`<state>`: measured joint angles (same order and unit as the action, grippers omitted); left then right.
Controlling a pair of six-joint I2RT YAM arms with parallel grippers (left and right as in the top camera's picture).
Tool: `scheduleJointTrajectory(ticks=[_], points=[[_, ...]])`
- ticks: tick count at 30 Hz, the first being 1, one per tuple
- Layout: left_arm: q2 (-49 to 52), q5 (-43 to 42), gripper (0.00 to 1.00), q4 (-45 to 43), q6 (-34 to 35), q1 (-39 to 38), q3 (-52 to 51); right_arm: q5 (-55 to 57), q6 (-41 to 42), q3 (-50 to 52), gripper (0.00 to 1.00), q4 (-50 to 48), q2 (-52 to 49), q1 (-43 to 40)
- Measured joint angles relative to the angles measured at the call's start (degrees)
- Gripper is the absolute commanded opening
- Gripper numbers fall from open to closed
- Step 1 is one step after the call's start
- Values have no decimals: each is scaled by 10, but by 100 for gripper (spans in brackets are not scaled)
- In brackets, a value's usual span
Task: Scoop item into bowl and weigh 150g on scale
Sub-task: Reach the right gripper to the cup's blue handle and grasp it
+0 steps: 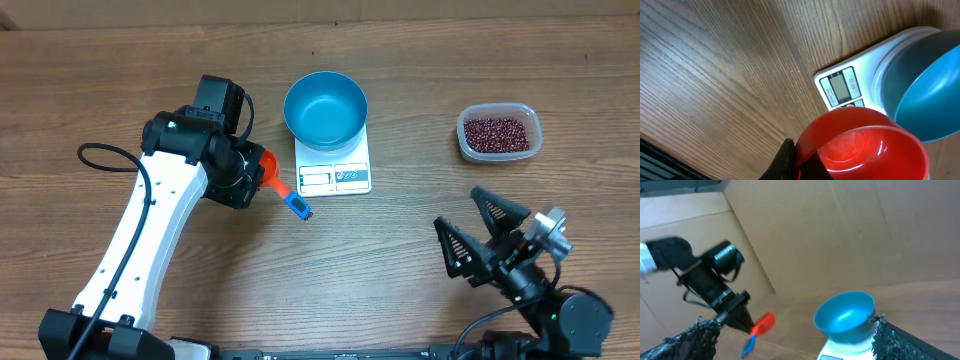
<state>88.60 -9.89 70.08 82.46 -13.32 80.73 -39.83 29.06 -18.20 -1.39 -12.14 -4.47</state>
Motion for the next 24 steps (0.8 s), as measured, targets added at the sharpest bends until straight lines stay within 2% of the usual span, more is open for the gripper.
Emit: scheduleJointTrajectory(ticks=[6, 8, 11, 13, 19, 24], points=[[0, 0, 4, -6, 47, 0, 0, -144, 7, -148, 100, -6, -258, 0], [0, 0, 4, -7, 63, 0, 0, -207, 8, -170, 100, -39, -346, 0], [0, -1, 4, -6, 84, 0, 1, -296, 31, -181, 100, -138, -462, 0], [0, -1, 4, -7, 96, 0, 1, -343, 87, -183, 100, -173, -534, 0], [0, -15, 4, -16, 125, -5, 1, -388, 229, -183, 100, -194, -666, 1], [0, -19, 4, -38, 180, -39, 1, -390, 282, -183, 100, -263, -687, 29]])
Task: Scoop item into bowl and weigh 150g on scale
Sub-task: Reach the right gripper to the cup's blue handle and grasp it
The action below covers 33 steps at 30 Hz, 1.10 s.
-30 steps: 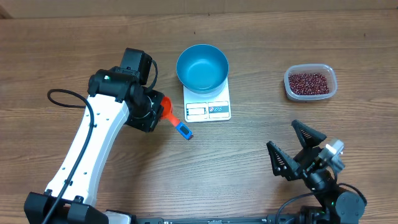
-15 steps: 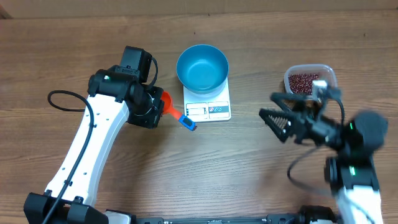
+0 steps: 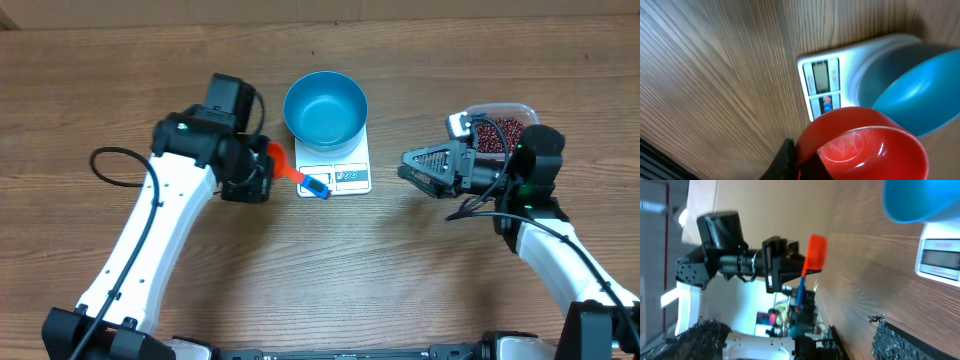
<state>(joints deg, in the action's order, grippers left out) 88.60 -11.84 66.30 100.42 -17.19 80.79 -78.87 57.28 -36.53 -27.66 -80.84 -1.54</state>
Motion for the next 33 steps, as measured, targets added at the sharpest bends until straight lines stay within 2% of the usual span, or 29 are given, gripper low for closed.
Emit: scheduleJointTrajectory(ticks=[3, 8, 13, 18, 23, 28, 33], points=[[0, 0, 4, -12, 58, -34, 0, 21, 49, 0, 100, -73, 0, 39], [0, 0, 5, -70, 147, -76, 0, 71, 85, 0, 100, -88, 0, 83], [0, 0, 5, -144, 171, -91, 0, 105, 96, 0, 100, -89, 0, 95], [0, 0, 5, -151, 181, -91, 0, 119, 100, 0, 99, -91, 0, 96], [0, 1, 4, -151, 182, -91, 0, 136, 97, 0, 84, -119, 0, 122], [1, 1, 4, -151, 182, -91, 0, 169, 83, 0, 77, -122, 0, 157], [12, 0, 4, -154, 182, -91, 0, 202, 45, 0, 57, -121, 0, 178]])
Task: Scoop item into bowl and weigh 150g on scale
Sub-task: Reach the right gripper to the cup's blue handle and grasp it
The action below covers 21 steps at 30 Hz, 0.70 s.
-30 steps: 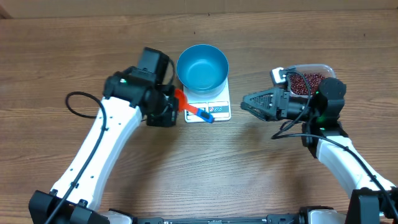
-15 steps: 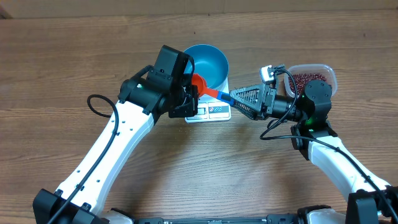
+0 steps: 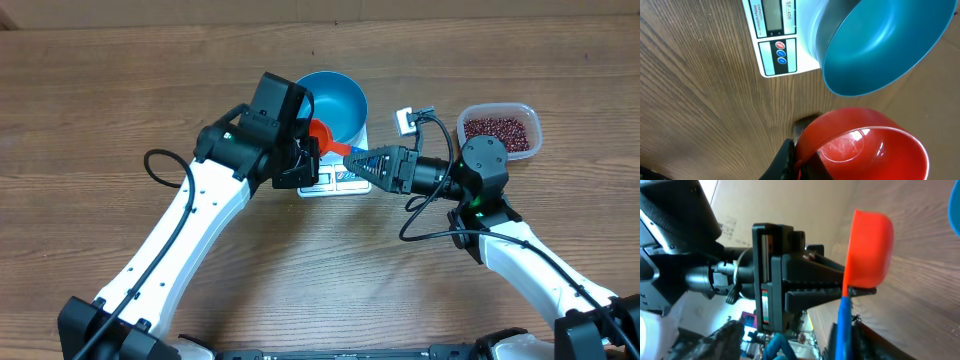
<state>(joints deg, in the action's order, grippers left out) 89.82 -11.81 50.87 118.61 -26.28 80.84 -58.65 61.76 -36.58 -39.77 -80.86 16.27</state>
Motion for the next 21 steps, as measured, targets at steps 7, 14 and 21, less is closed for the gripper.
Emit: scheduleJointTrajectory(ticks=[7, 14, 21], points=[[2, 0, 4, -1, 0, 0, 0, 35, -54, 0, 53, 47, 0, 0], [2, 0, 4, 4, 0, 0, 0, 47, -78, 0, 31, 47, 0, 0], [2, -3, 6, 5, 0, 0, 0, 56, -87, 0, 4, 52, 0, 0]])
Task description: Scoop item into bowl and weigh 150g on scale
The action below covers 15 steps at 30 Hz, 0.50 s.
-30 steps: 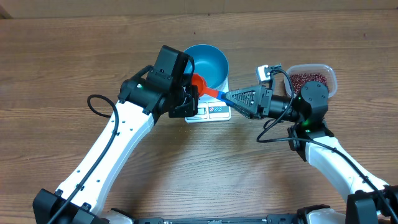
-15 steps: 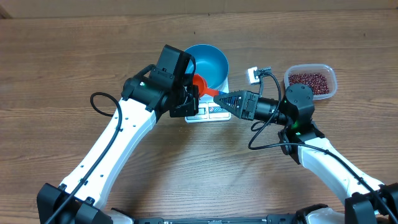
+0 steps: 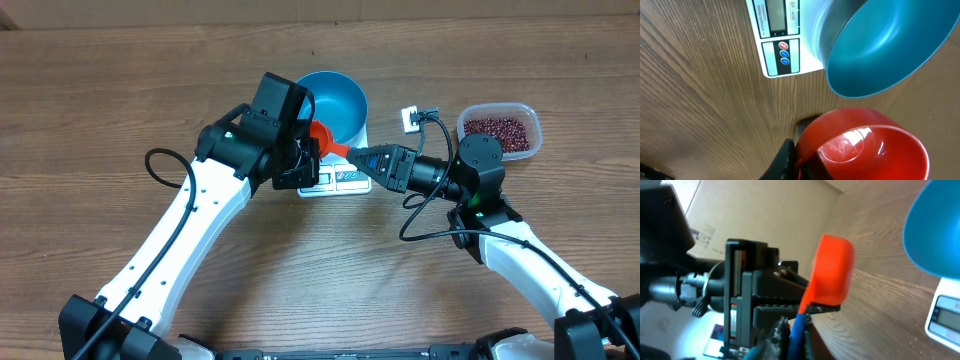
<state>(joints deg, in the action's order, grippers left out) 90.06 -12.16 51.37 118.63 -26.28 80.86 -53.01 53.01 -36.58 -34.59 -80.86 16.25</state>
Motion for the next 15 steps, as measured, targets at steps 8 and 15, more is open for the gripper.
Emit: scheduleJointTrajectory(ticks=[8, 15], points=[[0, -2, 100, 3, 2, 0, 1, 10, -5, 0, 4, -3, 0, 0], [0, -8, 100, 3, -14, 0, 1, 10, -8, 0, 4, 14, 0, -1]])
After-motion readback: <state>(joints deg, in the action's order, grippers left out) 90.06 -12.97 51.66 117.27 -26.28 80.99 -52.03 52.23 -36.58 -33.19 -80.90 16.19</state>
